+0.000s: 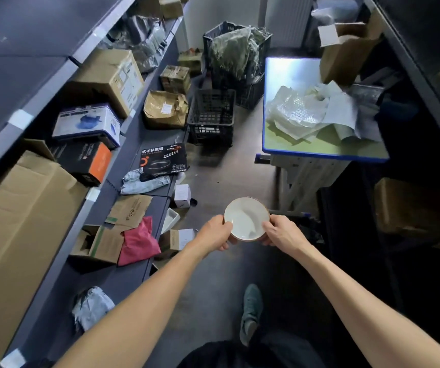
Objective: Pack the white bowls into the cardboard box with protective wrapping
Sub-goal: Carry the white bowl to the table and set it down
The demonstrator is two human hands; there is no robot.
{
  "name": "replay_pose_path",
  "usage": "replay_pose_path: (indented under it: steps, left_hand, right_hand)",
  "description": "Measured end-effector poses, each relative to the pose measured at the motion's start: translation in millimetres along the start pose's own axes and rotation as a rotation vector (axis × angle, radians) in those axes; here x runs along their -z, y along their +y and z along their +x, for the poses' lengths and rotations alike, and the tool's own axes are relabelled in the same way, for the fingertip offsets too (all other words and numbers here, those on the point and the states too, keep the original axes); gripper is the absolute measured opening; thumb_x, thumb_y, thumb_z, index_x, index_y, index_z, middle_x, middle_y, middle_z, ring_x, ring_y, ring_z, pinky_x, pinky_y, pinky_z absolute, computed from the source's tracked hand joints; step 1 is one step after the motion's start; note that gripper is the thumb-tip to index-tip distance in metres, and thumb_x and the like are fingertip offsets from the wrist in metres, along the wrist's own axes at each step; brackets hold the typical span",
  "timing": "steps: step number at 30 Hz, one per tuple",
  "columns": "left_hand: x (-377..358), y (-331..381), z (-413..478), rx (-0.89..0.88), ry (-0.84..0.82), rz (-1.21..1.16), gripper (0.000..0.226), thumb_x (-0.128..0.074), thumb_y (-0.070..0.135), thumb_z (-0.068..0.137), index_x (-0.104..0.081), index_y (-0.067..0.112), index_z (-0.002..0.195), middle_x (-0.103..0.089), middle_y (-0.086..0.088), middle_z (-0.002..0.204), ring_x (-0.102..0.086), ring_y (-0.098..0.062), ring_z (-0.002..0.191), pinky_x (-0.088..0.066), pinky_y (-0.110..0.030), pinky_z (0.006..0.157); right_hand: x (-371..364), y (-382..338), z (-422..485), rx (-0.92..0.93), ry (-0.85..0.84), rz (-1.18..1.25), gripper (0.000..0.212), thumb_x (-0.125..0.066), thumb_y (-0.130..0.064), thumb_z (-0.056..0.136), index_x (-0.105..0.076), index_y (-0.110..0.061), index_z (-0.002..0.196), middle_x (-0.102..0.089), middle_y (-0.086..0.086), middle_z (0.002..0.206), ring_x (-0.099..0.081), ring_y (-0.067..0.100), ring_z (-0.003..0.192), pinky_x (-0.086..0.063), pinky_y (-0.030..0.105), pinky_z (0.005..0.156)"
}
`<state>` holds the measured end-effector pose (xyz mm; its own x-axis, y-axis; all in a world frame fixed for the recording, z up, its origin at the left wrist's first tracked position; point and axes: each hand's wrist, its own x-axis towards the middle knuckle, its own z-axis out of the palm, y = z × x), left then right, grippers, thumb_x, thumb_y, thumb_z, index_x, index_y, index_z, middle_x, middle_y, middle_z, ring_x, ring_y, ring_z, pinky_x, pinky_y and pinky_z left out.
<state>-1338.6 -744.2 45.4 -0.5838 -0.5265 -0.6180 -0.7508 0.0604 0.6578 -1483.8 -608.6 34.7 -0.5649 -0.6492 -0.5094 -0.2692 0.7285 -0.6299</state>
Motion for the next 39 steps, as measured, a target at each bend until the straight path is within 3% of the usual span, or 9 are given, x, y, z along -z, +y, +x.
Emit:
replay_pose_path:
  steps: [8, 15, 19, 27, 32, 39]
  left_hand:
    - [35, 45, 67, 0.043, 0.028, -0.076, 0.026, -0.037, 0.027, 0.092, -0.053, 0.016, 0.11, -0.076, 0.001, 0.078, -0.06, -0.016, 0.061, -0.05, -0.027, 0.057]
    - [79, 75, 119, 0.038, 0.036, -0.051, 0.027, -0.036, 0.023, 0.094, -0.052, 0.012, 0.114, -0.076, -0.002, 0.082, -0.059, -0.016, 0.059, -0.046, -0.022, 0.05]
    - [119, 86, 166, -0.008, -0.006, -0.007, 0.029, -0.035, 0.022, 0.096, -0.051, 0.011, 0.117, -0.076, -0.003, 0.084, -0.062, -0.017, 0.064, -0.051, -0.026, 0.058]
    - [203, 117, 252, -0.076, -0.045, 0.029, 0.022, -0.037, 0.025, 0.094, -0.053, 0.016, 0.107, -0.075, 0.004, 0.073, -0.063, -0.017, 0.062, -0.054, -0.029, 0.059]
    - [236, 144, 280, -0.119, -0.063, 0.047, 0.023, -0.038, 0.025, 0.097, -0.053, 0.014, 0.11, -0.076, 0.0, 0.08, -0.062, -0.017, 0.065, -0.051, -0.025, 0.056]
    - [259, 175, 333, -0.102, -0.072, 0.069, 0.025, -0.037, 0.022, 0.096, -0.053, 0.01, 0.112, -0.076, -0.003, 0.084, -0.062, -0.018, 0.066, -0.052, -0.025, 0.055]
  right_hand:
    - [49, -41, 81, 0.045, -0.038, -0.01, 0.026, -0.04, -0.028, 0.087, -0.064, -0.018, 0.082, -0.072, -0.004, 0.065, -0.071, 0.018, 0.071, -0.059, 0.041, 0.078]
    - [66, -82, 141, 0.041, -0.059, -0.018, 0.028, -0.04, -0.024, 0.088, -0.067, -0.022, 0.095, -0.073, -0.005, 0.066, -0.07, 0.01, 0.063, -0.061, 0.034, 0.068]
    - [68, -112, 185, 0.03, -0.028, 0.014, 0.027, -0.041, -0.023, 0.091, -0.067, -0.018, 0.098, -0.073, -0.005, 0.068, -0.071, 0.009, 0.063, -0.061, 0.035, 0.076]
    - [78, -179, 260, -0.014, 0.047, 0.071, 0.029, -0.041, -0.019, 0.087, -0.066, -0.018, 0.101, -0.074, -0.005, 0.072, -0.072, 0.009, 0.066, -0.057, 0.033, 0.072]
    - [93, -204, 296, -0.023, 0.068, 0.097, 0.03, -0.041, -0.022, 0.084, -0.067, -0.024, 0.101, -0.074, -0.005, 0.072, -0.073, 0.009, 0.067, -0.061, 0.041, 0.073]
    - [113, -221, 351, -0.039, 0.099, 0.093, 0.029, -0.042, -0.021, 0.085, -0.066, -0.019, 0.102, -0.073, -0.003, 0.066, -0.072, 0.009, 0.066, -0.06, 0.035, 0.073]
